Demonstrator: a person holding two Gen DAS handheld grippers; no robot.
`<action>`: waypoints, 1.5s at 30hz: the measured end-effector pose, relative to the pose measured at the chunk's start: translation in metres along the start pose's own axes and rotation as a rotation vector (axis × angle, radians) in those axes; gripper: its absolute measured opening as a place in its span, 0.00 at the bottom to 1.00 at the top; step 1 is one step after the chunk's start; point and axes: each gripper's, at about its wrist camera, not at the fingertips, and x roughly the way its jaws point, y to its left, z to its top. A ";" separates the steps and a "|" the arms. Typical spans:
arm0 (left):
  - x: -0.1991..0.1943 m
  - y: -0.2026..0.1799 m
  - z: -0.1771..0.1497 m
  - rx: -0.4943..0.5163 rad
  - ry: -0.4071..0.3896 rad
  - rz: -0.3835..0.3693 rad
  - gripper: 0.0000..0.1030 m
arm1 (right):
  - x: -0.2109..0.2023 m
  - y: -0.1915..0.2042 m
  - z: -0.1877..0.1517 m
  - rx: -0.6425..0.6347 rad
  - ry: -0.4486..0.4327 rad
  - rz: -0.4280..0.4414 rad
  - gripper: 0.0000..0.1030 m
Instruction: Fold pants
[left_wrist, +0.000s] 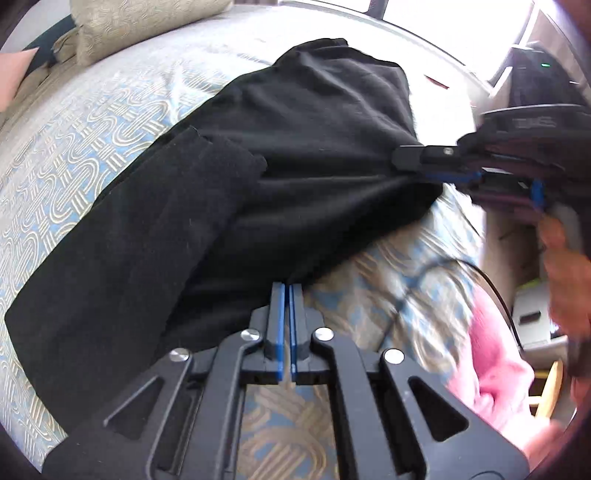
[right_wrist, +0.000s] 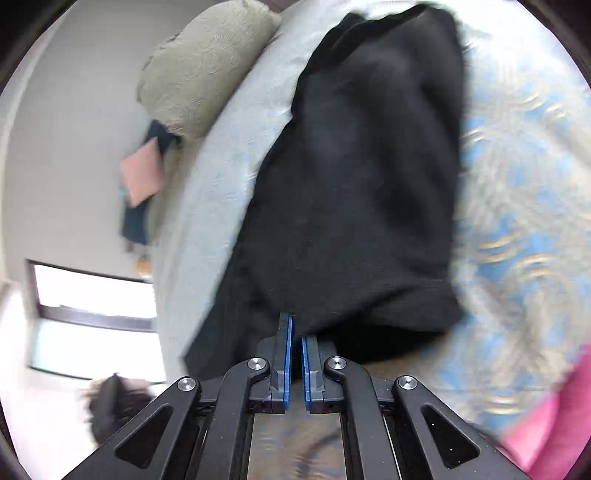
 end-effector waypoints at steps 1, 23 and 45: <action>0.004 0.001 -0.003 -0.007 0.022 -0.001 0.03 | 0.003 -0.011 0.004 0.024 0.018 -0.053 0.04; 0.048 0.000 0.043 -0.117 0.021 -0.051 0.50 | 0.013 -0.050 0.000 0.058 0.161 0.015 0.16; 0.059 -0.039 0.083 -0.099 0.024 -0.113 0.51 | -0.019 -0.084 0.061 0.044 0.174 0.057 0.20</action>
